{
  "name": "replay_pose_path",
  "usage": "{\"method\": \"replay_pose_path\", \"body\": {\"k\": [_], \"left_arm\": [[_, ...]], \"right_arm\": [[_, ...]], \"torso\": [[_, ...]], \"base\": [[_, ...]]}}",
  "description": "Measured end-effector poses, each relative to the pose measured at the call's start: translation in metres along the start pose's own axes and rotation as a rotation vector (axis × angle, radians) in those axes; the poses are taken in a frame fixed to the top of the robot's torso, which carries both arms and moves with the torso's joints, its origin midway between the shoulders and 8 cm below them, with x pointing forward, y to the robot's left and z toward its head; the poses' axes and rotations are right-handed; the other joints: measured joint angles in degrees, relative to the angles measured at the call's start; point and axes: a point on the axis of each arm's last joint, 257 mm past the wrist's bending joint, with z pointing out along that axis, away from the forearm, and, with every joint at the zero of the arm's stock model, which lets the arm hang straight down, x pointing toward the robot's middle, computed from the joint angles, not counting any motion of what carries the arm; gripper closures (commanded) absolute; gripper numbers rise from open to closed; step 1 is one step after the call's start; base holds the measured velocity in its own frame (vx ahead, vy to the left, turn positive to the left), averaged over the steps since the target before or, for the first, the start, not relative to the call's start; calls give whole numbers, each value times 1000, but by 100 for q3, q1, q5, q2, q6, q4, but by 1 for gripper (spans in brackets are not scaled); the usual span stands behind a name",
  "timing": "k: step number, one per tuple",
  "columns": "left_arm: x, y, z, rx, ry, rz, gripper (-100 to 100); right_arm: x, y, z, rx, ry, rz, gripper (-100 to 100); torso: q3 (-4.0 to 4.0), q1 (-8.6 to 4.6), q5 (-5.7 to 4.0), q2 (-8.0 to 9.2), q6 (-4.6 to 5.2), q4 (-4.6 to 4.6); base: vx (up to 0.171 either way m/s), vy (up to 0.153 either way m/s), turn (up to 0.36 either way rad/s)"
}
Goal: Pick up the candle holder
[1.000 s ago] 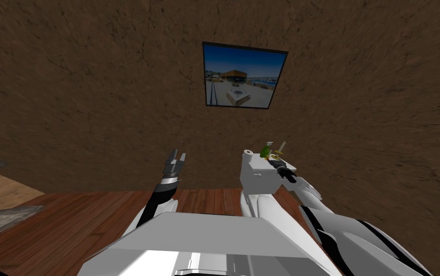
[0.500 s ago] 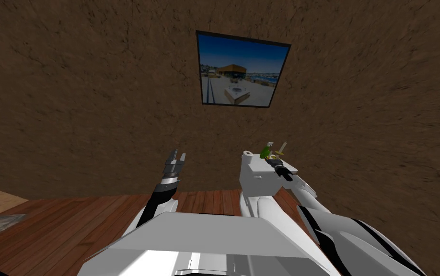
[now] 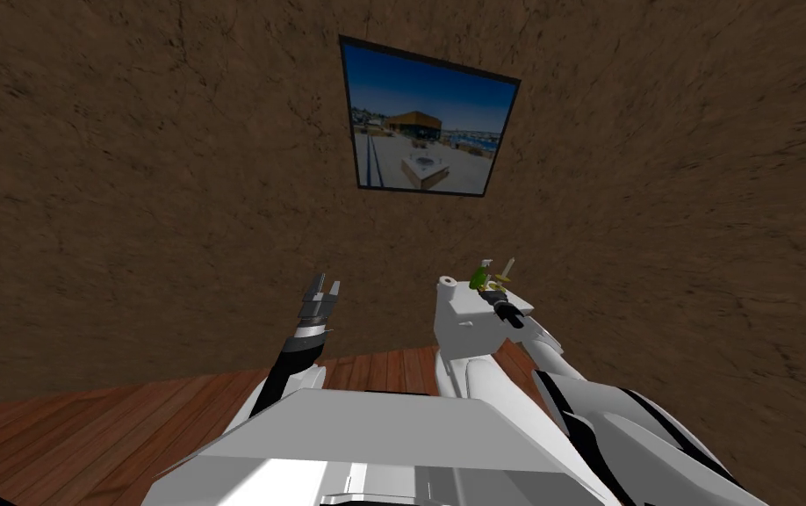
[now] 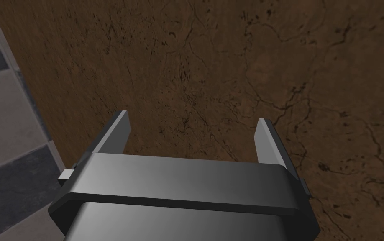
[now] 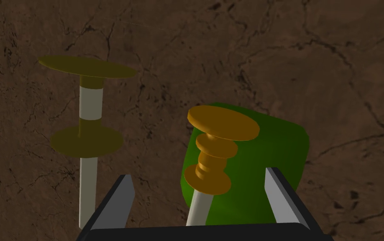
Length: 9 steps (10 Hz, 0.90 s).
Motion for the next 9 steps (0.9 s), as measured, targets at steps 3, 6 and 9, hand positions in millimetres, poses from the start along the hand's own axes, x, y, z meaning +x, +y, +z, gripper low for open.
{"method": "replay_pose_path", "body": {"k": [3,6,9], "left_arm": [[0,0,0,0,0,0,0],[0,0,0,0,0,0,0],[0,0,0,0,0,0,0]], "right_arm": [[-12,27,4,-43,-19,-10,-100],[-16,60,9,-86,-22,-9,-100],[-11,86,10,-120,-6,-11,-100]], "torso": [[-8,-7,-3,-14,2,-3],[-7,-5,-2,-12,0,-3],[-6,-4,-1,-10,-1,-3]], "base": [[51,-24,-234],[43,-19,-132],[27,-7,-35]]}}
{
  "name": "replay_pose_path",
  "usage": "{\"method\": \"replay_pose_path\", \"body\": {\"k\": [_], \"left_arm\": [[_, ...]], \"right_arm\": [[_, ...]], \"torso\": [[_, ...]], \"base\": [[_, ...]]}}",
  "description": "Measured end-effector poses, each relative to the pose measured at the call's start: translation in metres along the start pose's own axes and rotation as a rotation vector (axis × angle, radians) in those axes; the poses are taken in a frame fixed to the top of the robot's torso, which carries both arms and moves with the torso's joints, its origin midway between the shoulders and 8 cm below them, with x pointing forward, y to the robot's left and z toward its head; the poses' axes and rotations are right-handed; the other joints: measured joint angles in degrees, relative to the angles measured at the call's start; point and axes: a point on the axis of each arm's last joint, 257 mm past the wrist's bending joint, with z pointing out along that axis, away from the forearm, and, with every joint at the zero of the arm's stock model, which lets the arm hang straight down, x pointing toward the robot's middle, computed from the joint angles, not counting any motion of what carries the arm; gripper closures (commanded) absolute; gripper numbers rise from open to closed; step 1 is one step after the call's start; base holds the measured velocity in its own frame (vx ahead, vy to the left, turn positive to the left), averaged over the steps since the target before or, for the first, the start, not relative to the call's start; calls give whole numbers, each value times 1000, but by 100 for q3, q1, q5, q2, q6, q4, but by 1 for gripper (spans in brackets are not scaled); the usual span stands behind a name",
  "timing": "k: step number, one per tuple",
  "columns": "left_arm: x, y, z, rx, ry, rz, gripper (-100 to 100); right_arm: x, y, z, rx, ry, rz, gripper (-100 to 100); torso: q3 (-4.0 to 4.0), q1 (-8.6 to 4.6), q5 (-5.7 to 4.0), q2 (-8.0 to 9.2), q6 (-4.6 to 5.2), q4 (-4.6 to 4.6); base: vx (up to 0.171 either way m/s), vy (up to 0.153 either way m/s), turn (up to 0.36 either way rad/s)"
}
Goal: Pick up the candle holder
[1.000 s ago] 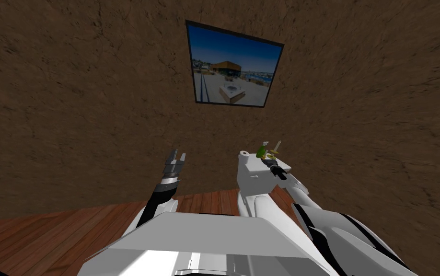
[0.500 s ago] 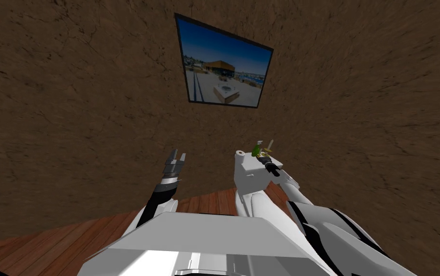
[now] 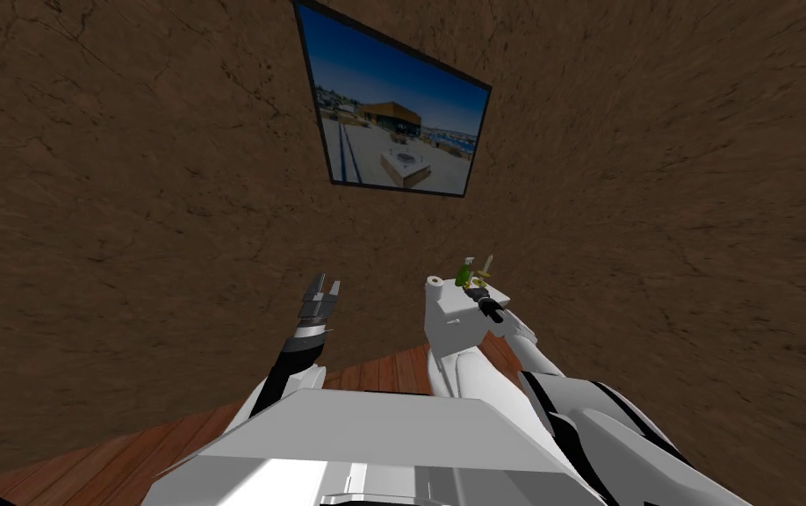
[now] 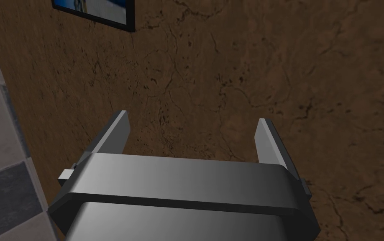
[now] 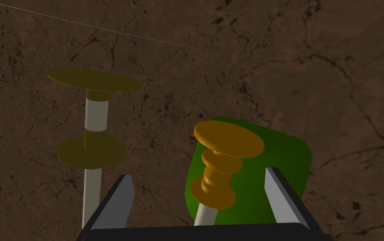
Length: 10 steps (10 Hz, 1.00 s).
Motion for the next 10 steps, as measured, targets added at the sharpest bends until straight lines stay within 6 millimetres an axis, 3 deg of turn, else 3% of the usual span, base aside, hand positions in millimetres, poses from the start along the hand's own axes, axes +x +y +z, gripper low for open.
{"method": "replay_pose_path", "body": {"k": [2,5,7,8,10], "left_arm": [[0,0,0,0,0,0,0],[0,0,0,0,0,0,0],[0,0,0,0,0,0,0],[0,0,0,0,0,0,0],[0,0,0,0,0,0,0]], "right_arm": [[-14,4,1,-6,-28,-2,-100],[-28,31,9,-43,-46,-6,-100],[-37,57,14,-75,-58,-9,-100],[-39,60,13,-79,-61,-11,-100],[-55,93,16,-126,-79,-11,-100]], "torso": [[8,4,1,14,1,3],[1,0,0,1,0,0],[-4,-3,-1,-7,1,-2],[0,2,0,0,-1,0],[-5,14,2,-9,2,-2]], "base": [[15,-10,-156],[42,-16,-120],[40,-5,-79],[47,-6,-203],[63,44,-253]]}}
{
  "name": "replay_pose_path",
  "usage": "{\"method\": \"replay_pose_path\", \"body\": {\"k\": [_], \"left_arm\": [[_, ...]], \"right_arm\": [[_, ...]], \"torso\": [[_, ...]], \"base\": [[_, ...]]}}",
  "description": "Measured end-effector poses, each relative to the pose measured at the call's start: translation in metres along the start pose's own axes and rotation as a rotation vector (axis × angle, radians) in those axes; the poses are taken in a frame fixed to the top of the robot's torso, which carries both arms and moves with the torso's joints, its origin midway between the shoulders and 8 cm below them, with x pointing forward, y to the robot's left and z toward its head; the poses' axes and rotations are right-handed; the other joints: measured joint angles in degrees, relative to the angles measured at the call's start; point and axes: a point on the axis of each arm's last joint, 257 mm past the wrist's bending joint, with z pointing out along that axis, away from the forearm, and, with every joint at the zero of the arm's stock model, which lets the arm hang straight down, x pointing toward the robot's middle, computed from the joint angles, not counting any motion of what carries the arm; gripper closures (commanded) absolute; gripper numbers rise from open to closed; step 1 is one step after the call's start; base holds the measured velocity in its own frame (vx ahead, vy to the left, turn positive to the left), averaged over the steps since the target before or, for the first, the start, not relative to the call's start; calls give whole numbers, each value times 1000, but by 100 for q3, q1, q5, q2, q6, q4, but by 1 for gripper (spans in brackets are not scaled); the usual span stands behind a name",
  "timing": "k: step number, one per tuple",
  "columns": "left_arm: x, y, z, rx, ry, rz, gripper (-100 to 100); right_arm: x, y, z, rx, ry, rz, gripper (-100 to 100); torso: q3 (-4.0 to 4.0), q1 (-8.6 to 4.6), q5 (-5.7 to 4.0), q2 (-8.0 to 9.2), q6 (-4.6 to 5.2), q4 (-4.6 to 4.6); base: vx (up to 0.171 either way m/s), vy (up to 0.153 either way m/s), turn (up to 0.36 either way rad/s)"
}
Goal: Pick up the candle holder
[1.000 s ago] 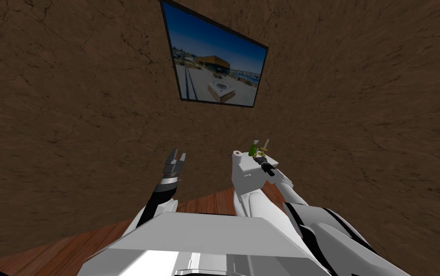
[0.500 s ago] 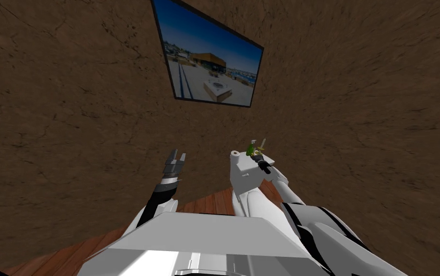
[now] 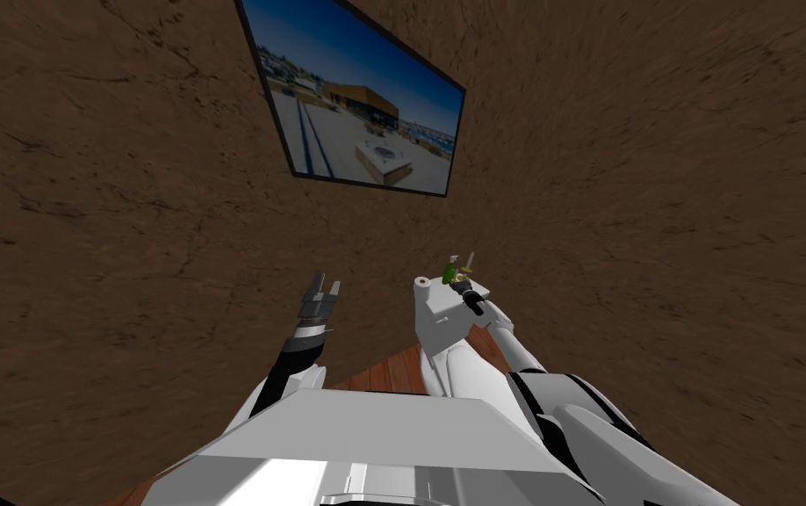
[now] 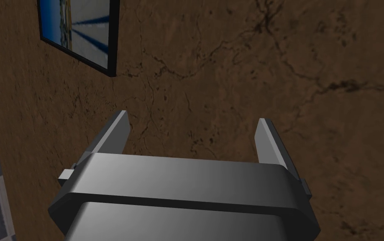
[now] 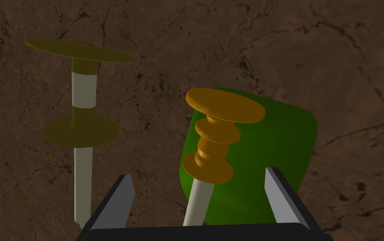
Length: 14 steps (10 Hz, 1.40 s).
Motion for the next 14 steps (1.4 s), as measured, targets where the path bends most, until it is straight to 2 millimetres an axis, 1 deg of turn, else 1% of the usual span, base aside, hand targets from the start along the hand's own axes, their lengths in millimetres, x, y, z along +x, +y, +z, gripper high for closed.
{"method": "replay_pose_path", "body": {"k": [1,2,3,4,5,7,9,10,11,14], "left_arm": [[0,0,0,0,0,0,0],[0,0,0,0,0,0,0],[0,0,0,0,0,0,0],[0,0,0,0,0,0,0],[0,0,0,0,0,0,0],[0,0,0,0,0,0,0],[0,0,0,0,0,0,0],[0,0,0,0,0,0,0],[0,0,0,0,0,0,0],[0,0,0,0,0,0,0]], "right_arm": [[-4,16,5,-12,-7,6,-100],[-8,21,5,-19,-14,-4,-100],[-14,39,6,-37,-26,-6,-100],[-20,45,9,-46,-32,-7,-100],[-21,46,9,-46,-33,-6,100],[-25,40,10,-38,-38,-7,100],[-25,41,10,-40,-39,-5,100],[-25,41,10,-40,-39,-4,0],[-25,41,10,-40,-39,-4,100],[-25,48,10,-49,-37,-6,100]], "torso": [[0,11,3,1,-3,-1],[7,-1,2,13,-6,3],[6,9,2,9,-7,3],[5,9,4,8,-7,3],[8,1,1,14,-8,3],[-2,13,-10,15,-32,-17],[-7,12,-6,6,-27,-19],[-8,11,-6,5,-27,-20],[-9,11,-6,4,-27,-20],[-14,16,-8,0,-34,-26]], "base": [[14,15,-46],[35,36,-115],[38,40,-128],[12,15,-21],[5,1,-12],[1,4,-1],[0,0,0],[0,0,0],[5,-7,-22],[-5,-4,14]]}}
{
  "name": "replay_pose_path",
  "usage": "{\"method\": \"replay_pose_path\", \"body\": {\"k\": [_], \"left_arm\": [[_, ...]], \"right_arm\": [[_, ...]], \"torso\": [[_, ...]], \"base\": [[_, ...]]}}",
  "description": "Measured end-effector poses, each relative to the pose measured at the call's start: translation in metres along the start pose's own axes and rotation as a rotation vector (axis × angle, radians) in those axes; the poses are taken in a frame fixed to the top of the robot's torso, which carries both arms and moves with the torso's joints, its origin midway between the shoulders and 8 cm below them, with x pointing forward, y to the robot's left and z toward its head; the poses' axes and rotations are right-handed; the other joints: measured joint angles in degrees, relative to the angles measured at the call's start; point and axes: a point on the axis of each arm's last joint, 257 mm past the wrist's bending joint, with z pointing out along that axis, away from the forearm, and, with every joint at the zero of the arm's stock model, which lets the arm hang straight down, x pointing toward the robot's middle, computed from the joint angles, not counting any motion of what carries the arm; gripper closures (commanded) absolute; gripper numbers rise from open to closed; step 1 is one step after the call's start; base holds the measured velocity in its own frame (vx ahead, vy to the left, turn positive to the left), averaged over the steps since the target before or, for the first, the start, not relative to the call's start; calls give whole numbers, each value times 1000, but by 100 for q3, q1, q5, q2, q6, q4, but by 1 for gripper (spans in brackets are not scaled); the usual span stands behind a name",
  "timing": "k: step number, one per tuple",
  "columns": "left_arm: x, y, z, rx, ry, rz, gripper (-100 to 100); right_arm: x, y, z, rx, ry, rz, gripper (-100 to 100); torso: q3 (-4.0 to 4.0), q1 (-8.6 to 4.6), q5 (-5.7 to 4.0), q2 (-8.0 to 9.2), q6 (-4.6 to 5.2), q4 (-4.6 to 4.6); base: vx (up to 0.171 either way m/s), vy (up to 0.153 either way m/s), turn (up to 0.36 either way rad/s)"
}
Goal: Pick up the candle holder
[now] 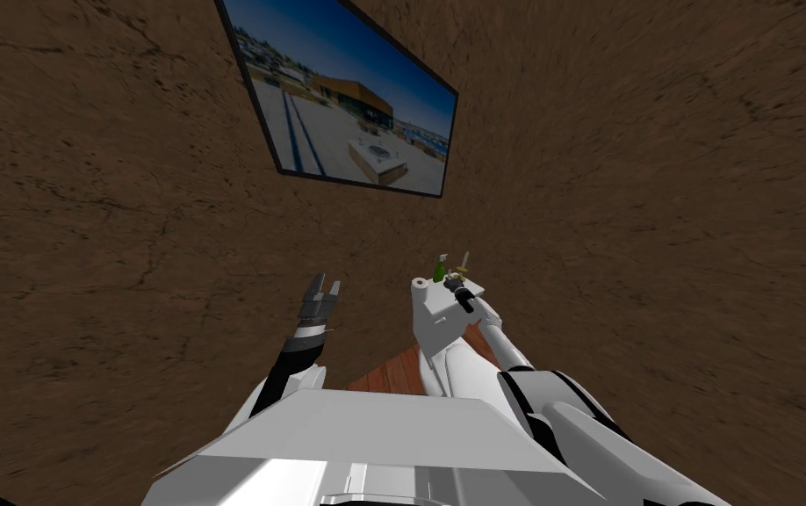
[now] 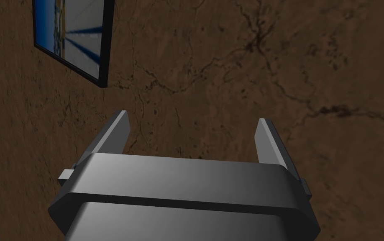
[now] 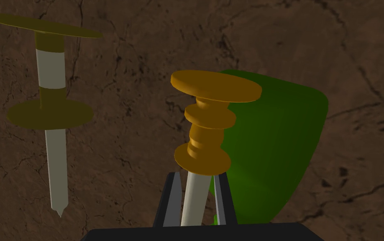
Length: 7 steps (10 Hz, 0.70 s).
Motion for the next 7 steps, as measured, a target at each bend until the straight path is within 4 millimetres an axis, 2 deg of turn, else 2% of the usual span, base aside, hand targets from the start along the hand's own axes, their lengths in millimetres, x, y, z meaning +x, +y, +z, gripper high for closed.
{"method": "replay_pose_path", "body": {"k": [7], "left_arm": [[0,0,0,0,0,0,0]], "right_arm": [[0,1,0,-1,0,0,100]], "torso": [[-4,1,1,-6,3,-2]], "base": [[-6,0,10]]}}
